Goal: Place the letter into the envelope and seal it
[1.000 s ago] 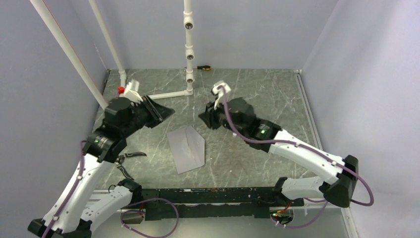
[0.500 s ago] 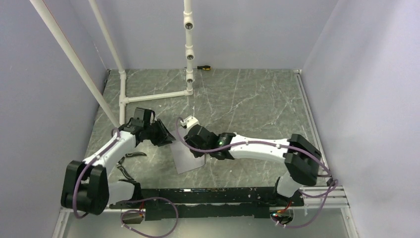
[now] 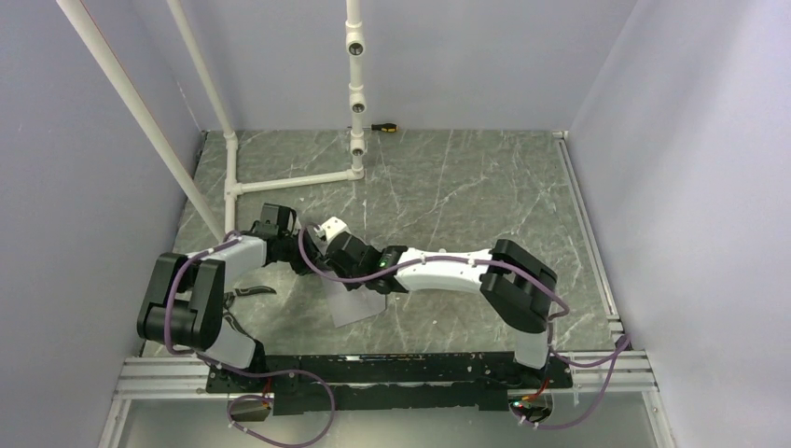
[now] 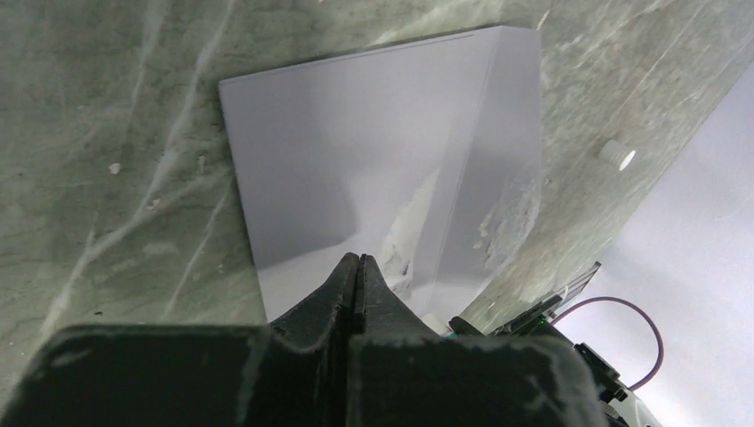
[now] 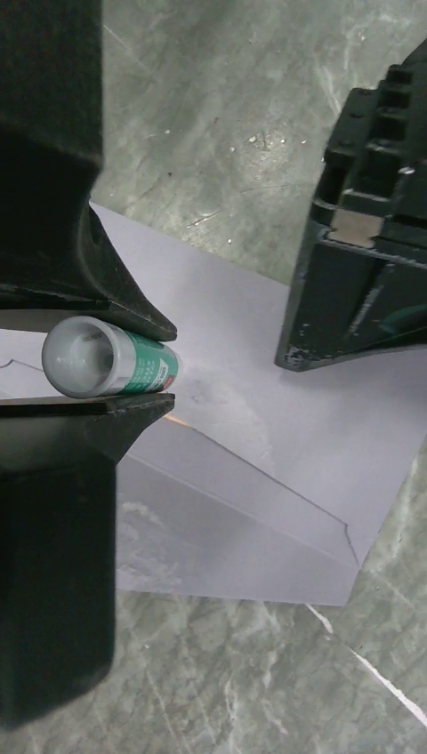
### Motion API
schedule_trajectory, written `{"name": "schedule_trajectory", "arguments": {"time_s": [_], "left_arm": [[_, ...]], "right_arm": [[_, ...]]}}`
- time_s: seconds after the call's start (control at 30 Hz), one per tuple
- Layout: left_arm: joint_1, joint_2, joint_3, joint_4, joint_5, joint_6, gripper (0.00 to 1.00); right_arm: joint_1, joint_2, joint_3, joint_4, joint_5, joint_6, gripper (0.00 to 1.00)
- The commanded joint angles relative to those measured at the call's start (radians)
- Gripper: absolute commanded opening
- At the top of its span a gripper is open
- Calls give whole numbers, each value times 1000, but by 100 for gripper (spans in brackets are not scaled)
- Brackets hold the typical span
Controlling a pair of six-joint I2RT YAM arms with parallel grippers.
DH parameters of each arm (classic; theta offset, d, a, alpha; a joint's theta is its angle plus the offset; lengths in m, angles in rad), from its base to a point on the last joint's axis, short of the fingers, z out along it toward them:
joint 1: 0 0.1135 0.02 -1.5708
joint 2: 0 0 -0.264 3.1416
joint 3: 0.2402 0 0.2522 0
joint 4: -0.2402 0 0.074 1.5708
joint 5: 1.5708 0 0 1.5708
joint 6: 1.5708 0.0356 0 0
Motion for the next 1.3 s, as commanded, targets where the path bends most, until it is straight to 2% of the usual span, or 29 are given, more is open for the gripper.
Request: {"name": "schedule_trajectory", "arguments": {"time_s": [0.0, 0.33, 0.7, 1.27], "left_arm": [[7, 16, -36, 15, 12, 28, 3], [11, 86, -111, 79, 38, -28, 3], [11, 104, -120, 41, 8, -43, 3], [43, 145, -171, 56, 28, -67, 2]], "right_arm": [[-6, 28, 56, 34, 0, -14, 0], [-24, 44, 8, 92, -27, -46, 0], [-26, 59, -42, 138, -25, -69, 0], [-23, 126, -85, 300, 59, -132, 0]]}}
